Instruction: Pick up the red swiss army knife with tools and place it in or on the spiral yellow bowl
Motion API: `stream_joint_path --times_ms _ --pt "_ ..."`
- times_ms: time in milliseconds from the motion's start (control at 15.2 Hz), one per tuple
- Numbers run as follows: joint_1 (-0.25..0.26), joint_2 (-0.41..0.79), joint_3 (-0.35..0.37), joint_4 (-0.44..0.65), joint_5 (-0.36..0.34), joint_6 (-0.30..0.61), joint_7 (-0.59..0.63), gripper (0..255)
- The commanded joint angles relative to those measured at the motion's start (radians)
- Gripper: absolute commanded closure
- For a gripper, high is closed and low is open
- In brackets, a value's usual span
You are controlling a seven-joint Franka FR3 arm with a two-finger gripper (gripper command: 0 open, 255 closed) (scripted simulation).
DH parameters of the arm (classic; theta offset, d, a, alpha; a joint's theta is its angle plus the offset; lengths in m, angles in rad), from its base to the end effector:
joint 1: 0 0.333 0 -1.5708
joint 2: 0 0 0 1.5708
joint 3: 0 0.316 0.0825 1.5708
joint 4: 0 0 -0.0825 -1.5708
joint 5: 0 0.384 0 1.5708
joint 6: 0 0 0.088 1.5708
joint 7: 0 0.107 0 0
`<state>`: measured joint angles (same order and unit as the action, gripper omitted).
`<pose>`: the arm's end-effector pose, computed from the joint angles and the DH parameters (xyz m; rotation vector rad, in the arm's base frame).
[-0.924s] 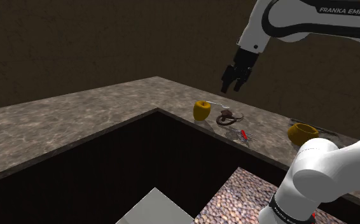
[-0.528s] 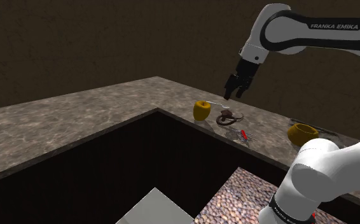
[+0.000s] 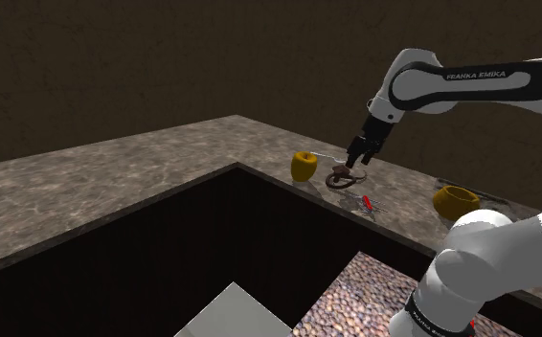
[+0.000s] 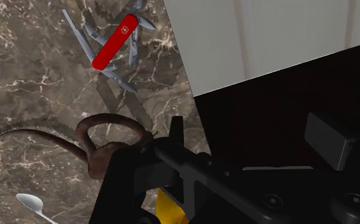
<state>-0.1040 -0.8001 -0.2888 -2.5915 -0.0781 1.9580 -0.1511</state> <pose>0.3037 -0.1401 0.5063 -3.0279 0.2242 -0.2637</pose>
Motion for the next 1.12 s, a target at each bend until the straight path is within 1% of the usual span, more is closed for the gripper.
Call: stream_joint_path --times_ms 0,462,660,792,1056 --pt "-0.017 0.018 -0.041 -0.039 -0.021 0.059 -0.035 0" --pt "-0.056 0.148 -0.204 -0.101 -0.072 0.256 -0.172 0" --pt "-0.054 0.230 -0.284 -0.108 -0.076 0.346 -0.240 0" --pt "-0.043 0.293 -0.342 -0.104 -0.066 0.407 -0.292 0" --pt "-0.021 0.343 -0.371 -0.119 -0.049 0.470 -0.314 0"
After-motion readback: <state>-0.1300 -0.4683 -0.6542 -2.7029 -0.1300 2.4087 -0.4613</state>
